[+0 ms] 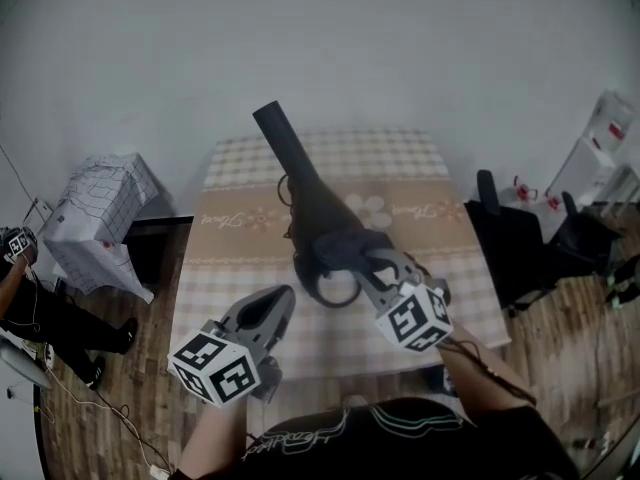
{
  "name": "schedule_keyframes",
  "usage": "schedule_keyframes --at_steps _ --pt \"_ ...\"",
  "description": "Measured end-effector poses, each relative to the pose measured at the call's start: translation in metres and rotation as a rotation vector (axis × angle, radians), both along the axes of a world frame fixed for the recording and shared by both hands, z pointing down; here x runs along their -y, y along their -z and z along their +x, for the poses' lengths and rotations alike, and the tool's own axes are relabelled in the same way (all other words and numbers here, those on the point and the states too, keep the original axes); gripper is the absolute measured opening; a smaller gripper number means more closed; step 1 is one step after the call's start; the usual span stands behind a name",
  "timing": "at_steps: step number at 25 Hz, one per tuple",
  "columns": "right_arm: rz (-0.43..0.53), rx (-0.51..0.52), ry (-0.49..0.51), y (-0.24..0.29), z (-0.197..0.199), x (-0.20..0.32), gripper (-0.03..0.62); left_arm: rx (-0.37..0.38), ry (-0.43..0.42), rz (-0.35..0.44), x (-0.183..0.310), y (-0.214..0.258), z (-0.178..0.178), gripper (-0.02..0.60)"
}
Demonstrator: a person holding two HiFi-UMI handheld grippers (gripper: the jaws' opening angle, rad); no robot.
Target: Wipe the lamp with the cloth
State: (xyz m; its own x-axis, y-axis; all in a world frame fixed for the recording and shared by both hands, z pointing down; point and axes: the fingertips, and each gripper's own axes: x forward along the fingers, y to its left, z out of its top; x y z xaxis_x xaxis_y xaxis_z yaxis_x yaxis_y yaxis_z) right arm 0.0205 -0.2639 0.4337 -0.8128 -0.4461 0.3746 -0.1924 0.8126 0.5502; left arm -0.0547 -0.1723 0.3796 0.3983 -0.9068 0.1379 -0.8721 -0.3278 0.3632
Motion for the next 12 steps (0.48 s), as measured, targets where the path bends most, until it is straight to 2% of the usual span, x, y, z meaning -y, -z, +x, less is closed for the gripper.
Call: schedule_keyframes --at_steps 5,12 --pt "-0.042 -0.023 -0.041 -0.015 0.011 -0.005 0.057 -0.011 -0.062 -0.012 0.008 -0.009 0.003 0.0" --pt "-0.182 0.041 -0.133 -0.016 0.034 -0.006 0.057 -0.05 -0.098 -0.036 0.008 -0.019 0.003 0.0"
